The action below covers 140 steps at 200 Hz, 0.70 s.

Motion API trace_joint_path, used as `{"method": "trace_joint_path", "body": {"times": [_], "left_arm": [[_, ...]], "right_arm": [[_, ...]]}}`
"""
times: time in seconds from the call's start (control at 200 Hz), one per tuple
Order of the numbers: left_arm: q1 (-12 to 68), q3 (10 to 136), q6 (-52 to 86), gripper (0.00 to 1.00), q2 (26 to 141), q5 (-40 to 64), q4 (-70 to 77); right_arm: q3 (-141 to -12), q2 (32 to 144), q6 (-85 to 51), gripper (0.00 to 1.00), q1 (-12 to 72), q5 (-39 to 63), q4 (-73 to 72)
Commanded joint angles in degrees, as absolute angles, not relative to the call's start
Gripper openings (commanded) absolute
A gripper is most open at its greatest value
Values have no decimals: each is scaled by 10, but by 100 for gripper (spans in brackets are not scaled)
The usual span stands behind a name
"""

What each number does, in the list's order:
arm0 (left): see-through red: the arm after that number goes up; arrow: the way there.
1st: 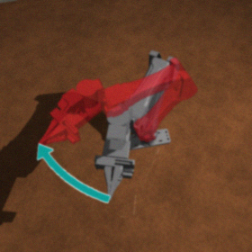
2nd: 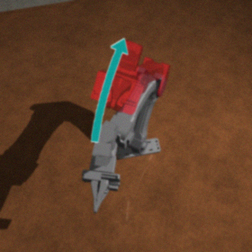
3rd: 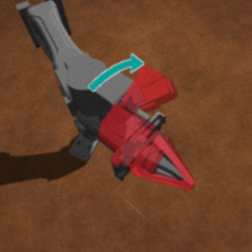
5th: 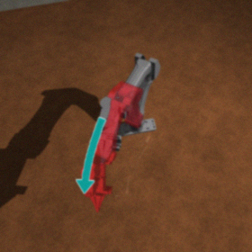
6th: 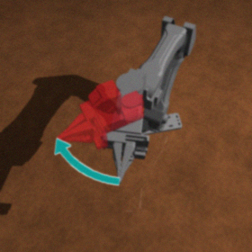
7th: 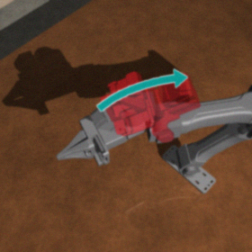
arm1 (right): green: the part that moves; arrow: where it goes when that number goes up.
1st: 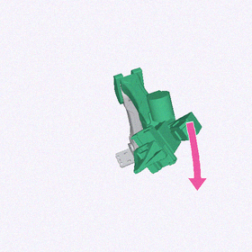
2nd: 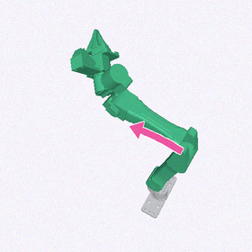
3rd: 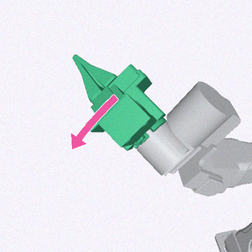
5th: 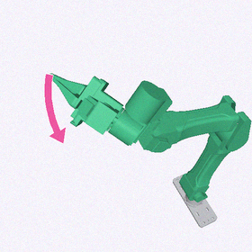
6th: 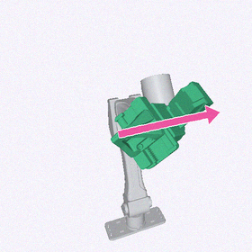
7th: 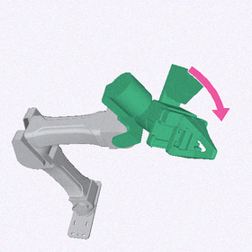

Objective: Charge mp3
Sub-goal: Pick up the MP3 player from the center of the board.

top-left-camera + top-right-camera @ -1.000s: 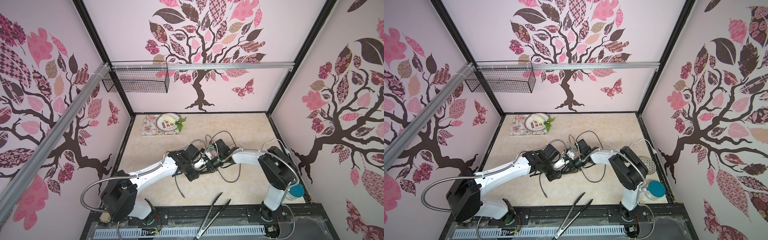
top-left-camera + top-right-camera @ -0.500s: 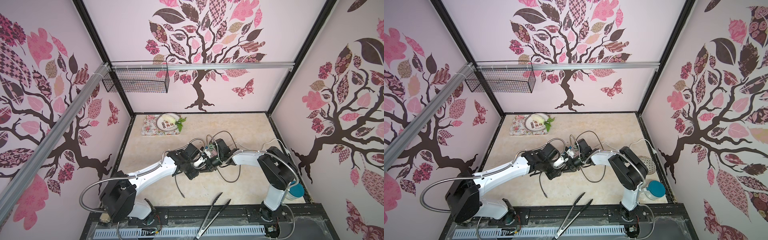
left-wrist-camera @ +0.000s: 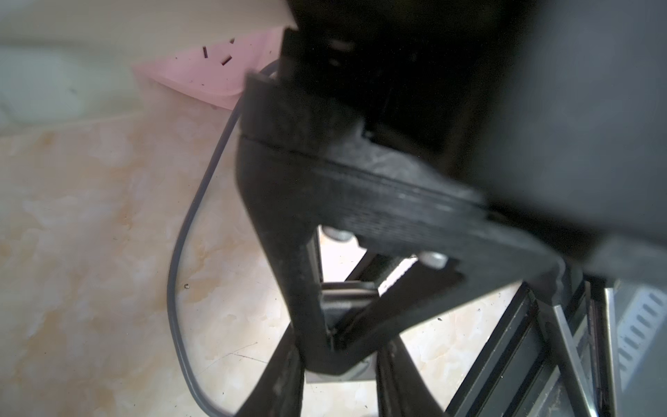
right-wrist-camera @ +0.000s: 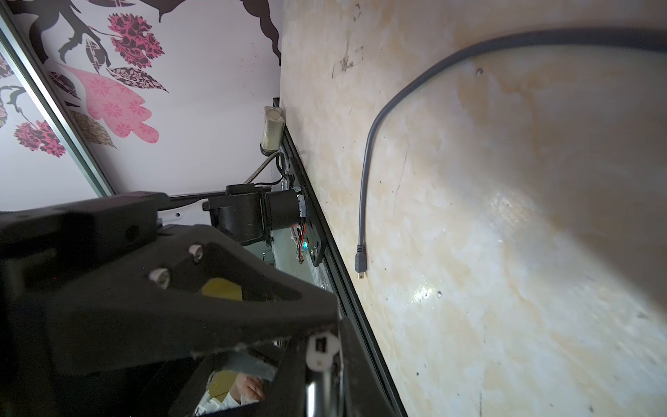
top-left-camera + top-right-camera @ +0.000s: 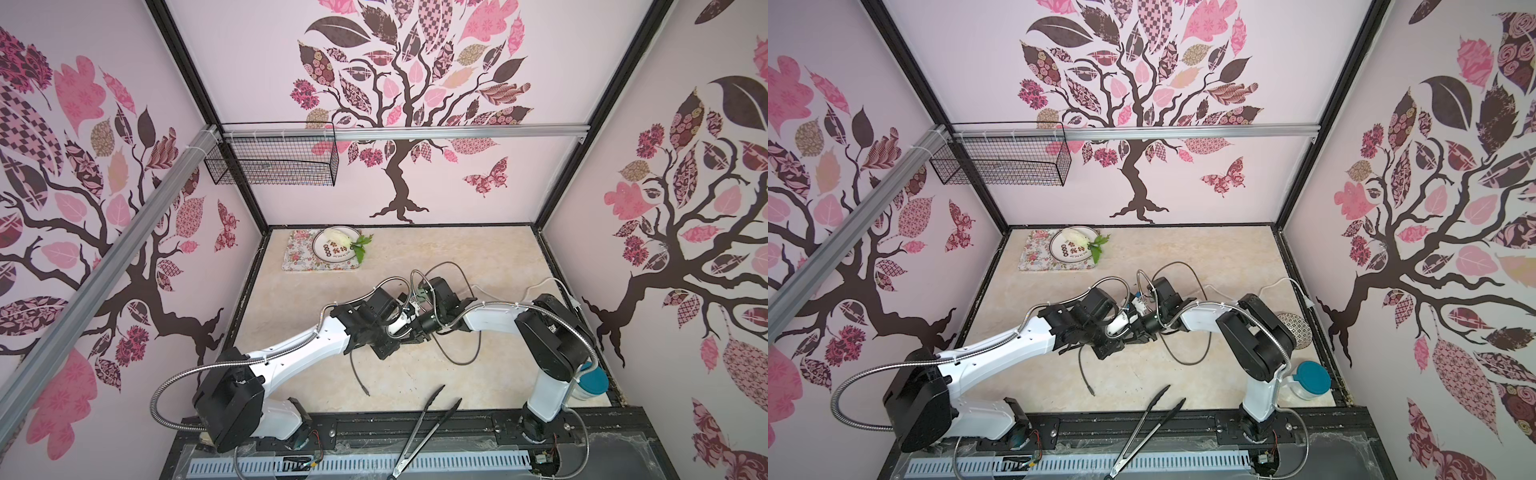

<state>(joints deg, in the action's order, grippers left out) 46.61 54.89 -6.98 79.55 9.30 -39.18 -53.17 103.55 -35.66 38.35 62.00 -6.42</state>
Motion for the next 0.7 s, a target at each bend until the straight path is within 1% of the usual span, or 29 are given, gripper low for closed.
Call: {"method": "trace_joint_path", "body": {"times": [0.0,0.12,0.2,0.31,0.355,0.41,0.5,0.55,0.59,0.645,0.695], "left_arm": [[473,544,-85,30,780,113,-339],[473,547,-90,31,775,114,-350],[473,546,-93,32,773,109,-354],[473,539,-82,41,767,98,-347],[473,535,-70,48,761,91,-338],[473,533,-51,53,750,81,-339],[470,521,6,59,715,62,-347],[455,503,49,60,685,86,-344],[435,481,90,61,659,125,-328],[400,445,153,62,619,188,-295],[378,410,224,62,582,215,-244]], "right_arm": [[-553,1026,-323,19,396,620,-27],[-563,1030,-320,19,397,628,-25],[-567,1031,-320,0,397,630,-22],[-572,1030,-317,0,396,631,-18],[-575,1028,-317,0,395,632,-18],[-579,1026,-319,0,394,634,-18],[-586,1018,-325,0,383,639,-24],[-586,1007,-328,0,372,635,-38],[-583,995,-335,0,361,629,-56],[-571,971,-353,0,349,618,-109],[-562,951,-372,0,341,590,-148]]}}
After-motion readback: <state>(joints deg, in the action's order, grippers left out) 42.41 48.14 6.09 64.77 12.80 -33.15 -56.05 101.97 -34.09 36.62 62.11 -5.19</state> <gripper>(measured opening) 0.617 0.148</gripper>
